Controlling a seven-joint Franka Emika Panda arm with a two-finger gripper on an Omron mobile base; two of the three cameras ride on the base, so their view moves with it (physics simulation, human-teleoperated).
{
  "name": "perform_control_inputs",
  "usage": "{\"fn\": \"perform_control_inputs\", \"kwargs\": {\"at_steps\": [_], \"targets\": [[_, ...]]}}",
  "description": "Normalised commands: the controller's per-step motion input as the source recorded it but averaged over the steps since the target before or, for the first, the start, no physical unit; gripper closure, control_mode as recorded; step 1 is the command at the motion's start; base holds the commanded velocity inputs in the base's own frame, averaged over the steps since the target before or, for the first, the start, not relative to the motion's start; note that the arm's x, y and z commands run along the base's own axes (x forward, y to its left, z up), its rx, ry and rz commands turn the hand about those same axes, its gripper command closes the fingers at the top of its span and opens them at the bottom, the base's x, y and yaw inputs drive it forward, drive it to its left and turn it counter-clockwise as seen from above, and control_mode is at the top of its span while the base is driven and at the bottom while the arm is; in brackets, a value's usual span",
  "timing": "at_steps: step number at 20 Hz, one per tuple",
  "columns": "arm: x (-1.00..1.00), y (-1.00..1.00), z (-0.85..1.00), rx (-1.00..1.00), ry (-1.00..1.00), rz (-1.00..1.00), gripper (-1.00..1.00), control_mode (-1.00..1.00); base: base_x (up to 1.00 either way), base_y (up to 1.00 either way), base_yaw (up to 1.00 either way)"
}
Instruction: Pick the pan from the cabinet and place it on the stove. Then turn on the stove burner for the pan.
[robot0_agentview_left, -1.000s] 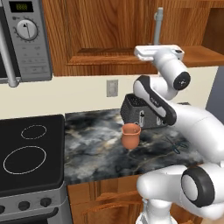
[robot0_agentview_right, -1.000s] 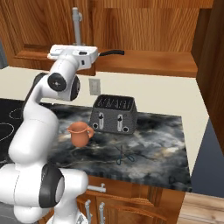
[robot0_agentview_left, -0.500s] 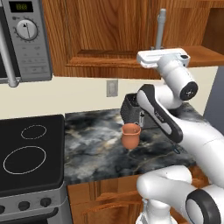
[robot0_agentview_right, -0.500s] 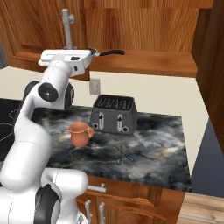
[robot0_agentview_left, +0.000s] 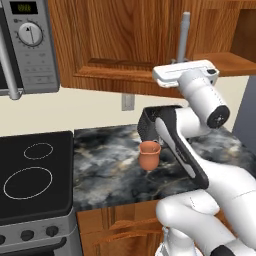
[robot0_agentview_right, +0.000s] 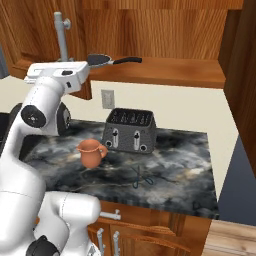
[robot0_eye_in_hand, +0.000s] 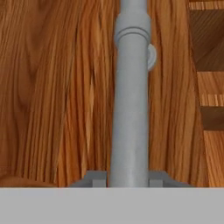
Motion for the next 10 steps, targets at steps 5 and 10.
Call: {"fn": "perform_control_inputs", "kwargs": {"at_steps": [5, 10], "targets": [[-0.74, 0.30, 0.00, 0.00, 0.00, 0.05, 1.00, -1.00, 0.00, 0.00, 0.00], [-0.84, 0.29, 0.00, 0.00, 0.00, 0.02, -1.00, -1.00, 0.00, 0.00, 0.00]]}}
